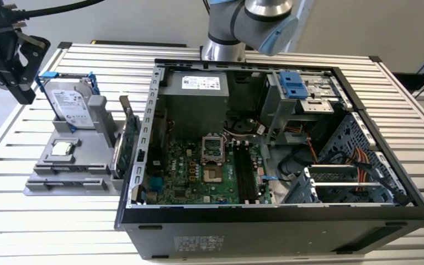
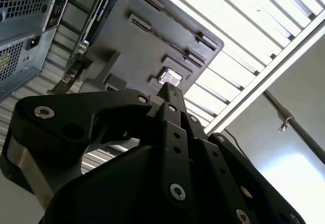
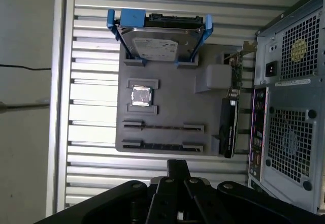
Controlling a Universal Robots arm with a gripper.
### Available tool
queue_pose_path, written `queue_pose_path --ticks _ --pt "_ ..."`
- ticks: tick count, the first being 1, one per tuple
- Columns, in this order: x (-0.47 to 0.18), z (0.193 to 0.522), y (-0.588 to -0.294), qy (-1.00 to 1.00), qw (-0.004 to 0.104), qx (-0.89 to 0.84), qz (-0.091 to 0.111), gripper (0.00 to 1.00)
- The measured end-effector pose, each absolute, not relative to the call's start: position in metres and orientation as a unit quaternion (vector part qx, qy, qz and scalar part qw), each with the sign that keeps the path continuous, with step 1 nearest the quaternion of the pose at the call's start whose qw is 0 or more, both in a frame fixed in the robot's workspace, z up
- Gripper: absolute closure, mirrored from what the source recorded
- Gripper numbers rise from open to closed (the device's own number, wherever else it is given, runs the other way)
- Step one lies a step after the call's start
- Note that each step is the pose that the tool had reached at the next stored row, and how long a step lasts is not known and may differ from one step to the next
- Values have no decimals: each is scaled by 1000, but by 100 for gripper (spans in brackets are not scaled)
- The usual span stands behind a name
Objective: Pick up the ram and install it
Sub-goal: 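Reach for the ram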
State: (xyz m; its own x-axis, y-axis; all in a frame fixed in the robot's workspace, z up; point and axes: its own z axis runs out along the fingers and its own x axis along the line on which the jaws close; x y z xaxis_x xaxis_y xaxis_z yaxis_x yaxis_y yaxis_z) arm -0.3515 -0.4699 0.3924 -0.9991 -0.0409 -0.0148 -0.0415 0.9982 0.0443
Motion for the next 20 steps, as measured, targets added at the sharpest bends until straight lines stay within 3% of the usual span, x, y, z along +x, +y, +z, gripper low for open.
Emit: queue_pose_path --ticks 20 --pt "-352 392 -470 999 7 -37 22 100"
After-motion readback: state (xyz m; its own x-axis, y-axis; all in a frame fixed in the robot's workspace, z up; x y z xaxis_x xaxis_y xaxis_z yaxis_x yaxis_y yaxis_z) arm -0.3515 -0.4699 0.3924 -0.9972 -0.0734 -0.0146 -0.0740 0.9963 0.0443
